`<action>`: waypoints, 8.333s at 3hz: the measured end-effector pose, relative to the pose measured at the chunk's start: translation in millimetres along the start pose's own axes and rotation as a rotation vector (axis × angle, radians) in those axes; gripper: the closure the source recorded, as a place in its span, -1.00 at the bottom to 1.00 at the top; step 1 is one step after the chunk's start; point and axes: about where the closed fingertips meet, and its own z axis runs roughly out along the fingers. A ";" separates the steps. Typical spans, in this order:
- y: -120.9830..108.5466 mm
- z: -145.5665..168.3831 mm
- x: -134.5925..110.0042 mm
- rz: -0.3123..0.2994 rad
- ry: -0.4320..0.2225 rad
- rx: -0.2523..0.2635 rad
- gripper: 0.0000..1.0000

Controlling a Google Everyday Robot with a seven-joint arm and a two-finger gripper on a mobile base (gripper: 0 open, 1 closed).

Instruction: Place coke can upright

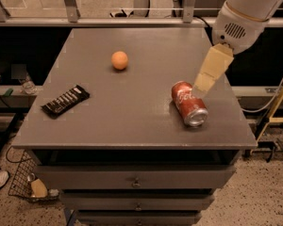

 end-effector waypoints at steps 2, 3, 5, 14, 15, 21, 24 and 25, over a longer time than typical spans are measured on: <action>-7.0 3.4 -12.9 0.082 -0.043 0.018 -1.00; -9.4 20.9 -14.5 0.166 0.006 0.001 -1.00; -13.3 63.2 -0.7 0.440 0.109 -0.039 -1.00; 6.2 81.1 -56.3 0.480 0.097 -0.074 1.00; 3.5 54.4 -54.9 0.397 -0.055 -0.123 1.00; 7.6 13.0 -55.5 0.128 -0.888 -0.184 1.00; 19.1 36.5 -66.5 -0.046 -1.207 -0.242 1.00; 19.9 42.3 -65.5 -0.082 -1.253 -0.208 1.00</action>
Offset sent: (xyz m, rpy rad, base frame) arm 0.0052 0.0028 -0.0026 0.0304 0.0111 -0.0918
